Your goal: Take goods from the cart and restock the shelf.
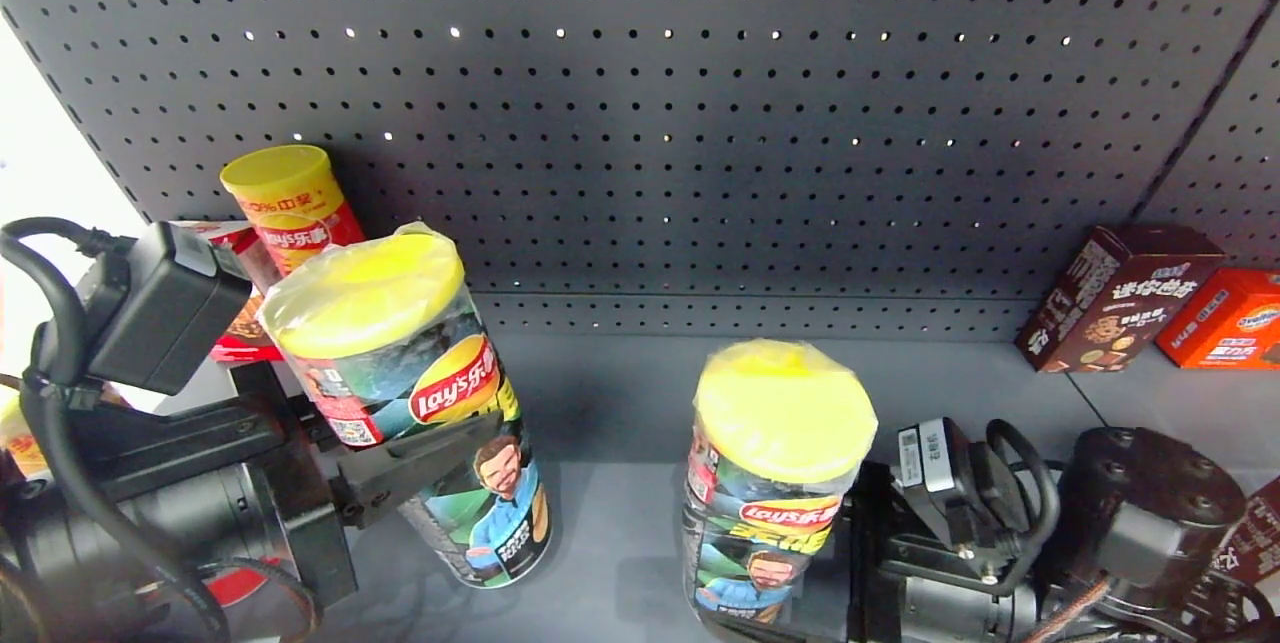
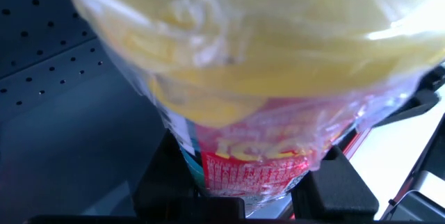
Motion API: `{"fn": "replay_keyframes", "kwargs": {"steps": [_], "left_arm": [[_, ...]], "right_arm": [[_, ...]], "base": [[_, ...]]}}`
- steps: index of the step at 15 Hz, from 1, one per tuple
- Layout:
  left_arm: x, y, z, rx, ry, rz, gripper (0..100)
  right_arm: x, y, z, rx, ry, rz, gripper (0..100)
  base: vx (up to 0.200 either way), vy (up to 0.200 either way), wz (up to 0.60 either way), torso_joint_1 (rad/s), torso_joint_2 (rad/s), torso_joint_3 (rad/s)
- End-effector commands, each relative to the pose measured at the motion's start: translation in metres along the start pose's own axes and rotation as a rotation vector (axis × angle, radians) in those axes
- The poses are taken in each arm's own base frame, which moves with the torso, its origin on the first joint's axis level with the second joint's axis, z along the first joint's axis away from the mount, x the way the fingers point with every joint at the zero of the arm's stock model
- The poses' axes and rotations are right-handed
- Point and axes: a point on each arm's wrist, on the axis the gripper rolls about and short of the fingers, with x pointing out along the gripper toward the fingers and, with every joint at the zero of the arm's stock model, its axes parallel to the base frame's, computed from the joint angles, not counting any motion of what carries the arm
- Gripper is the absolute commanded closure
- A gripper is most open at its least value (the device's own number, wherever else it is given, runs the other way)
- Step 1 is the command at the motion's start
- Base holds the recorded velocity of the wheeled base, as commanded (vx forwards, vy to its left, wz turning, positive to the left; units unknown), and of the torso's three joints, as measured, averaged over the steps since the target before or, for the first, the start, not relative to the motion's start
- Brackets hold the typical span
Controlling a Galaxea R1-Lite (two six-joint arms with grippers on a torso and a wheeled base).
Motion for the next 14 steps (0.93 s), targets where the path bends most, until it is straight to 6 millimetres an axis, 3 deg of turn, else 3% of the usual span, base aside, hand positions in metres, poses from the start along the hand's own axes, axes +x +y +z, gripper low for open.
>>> {"fn": "replay_keyframes", "kwargs": {"steps": [1, 3, 4, 5, 9, 12, 14], "left_arm": [[0.0, 0.0, 0.0, 0.0, 0.0, 0.0, 100], [0.0, 0.0, 0.0, 0.0, 0.001, 0.0, 100], [0.0, 0.0, 0.0, 0.0, 0.001, 0.0, 100], [0.0, 0.0, 0.0, 0.0, 0.0, -0.002, 100], [0.0, -0.001, 0.001, 0.001, -0.003, -0.003, 100], [0.0, -0.001, 0.0, 0.0, 0.001, -0.005, 100], [0.001, -0.001, 0.0, 0.002, 0.001, -0.006, 100]], "right_arm": [[-0.022, 0.007, 0.024, -0.043, -0.077, -0.014, 0], [-0.045, 0.016, 0.037, -0.071, -0.126, -0.028, 0], [-0.045, 0.016, 0.037, -0.071, -0.126, -0.028, 0], [-0.066, 0.014, 0.045, -0.091, -0.145, -0.091, 0], [-0.111, 0.018, 0.066, -0.139, -0.176, -0.225, 0], [-0.155, 0.042, 0.076, -0.144, -0.153, -0.321, 0], [-0.179, 0.061, 0.072, -0.134, -0.125, -0.371, 0]], "base": [[0.0, 0.0, 0.0, 0.0, 0.0, 0.0], [0.0, 0.0, 0.0, 0.0, 0.0, 0.0], [0.0, 0.0, 0.0, 0.0, 0.0, 0.0], [0.0, 0.0, 0.0, 0.0, 0.0, 0.0], [0.0, 0.0, 0.0, 0.0, 0.0, 0.0], [0.0, 0.0, 0.0, 0.0, 0.0, 0.0], [0.0, 0.0, 0.0, 0.0, 0.0, 0.0]]}}
